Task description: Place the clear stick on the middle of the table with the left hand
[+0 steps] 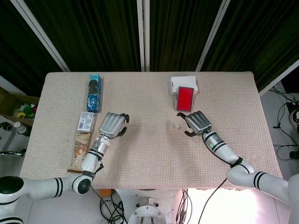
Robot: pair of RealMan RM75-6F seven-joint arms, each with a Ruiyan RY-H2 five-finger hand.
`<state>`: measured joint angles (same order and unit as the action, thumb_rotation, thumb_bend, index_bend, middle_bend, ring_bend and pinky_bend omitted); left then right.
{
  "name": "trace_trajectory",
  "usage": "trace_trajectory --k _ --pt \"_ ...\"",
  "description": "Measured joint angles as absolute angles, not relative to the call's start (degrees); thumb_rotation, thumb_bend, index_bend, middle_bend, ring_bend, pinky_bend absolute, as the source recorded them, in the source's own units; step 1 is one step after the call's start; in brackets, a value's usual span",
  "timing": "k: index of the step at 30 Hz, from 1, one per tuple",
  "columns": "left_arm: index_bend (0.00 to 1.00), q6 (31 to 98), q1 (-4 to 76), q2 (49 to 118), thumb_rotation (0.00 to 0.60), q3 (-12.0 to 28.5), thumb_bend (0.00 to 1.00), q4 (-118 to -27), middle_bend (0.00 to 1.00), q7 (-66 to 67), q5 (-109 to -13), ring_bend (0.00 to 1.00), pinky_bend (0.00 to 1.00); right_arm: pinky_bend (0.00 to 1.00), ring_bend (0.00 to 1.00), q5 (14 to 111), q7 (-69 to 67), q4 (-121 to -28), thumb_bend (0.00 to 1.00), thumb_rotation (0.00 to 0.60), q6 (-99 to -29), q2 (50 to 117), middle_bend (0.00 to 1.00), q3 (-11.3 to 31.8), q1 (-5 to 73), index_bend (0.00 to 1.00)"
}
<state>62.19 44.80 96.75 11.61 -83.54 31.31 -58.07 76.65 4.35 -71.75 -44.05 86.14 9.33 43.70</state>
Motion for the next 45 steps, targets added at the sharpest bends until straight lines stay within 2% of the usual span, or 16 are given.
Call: trace_trajectory --k 13,25,45 --pt "0.65 62.11 44.90 96.79 0.600 11.80 0.45 -84.09 0.63 32.79 -56.58 0.77 1.00 0.97 0.89 75.59 3.87 -68.52 0.24 0.600 -41.12 88.60 0.82 9.05 46.70 0.36" --pt "0.65 61.94 44.93 96.94 0.600 11.76 0.45 -83.82 0.62 32.53 -56.29 0.77 1.00 0.98 0.90 74.50 3.98 -65.95 0.30 0.600 -39.38 90.58 0.83 8.09 47.95 0.42" --pt "0.65 61.95 44.46 96.75 0.600 11.50 0.45 -83.38 0.62 31.75 -56.43 0.77 1.00 0.99 0.91 74.12 3.50 -63.43 0.33 0.600 -39.98 92.25 0.84 7.76 48.60 0.48"
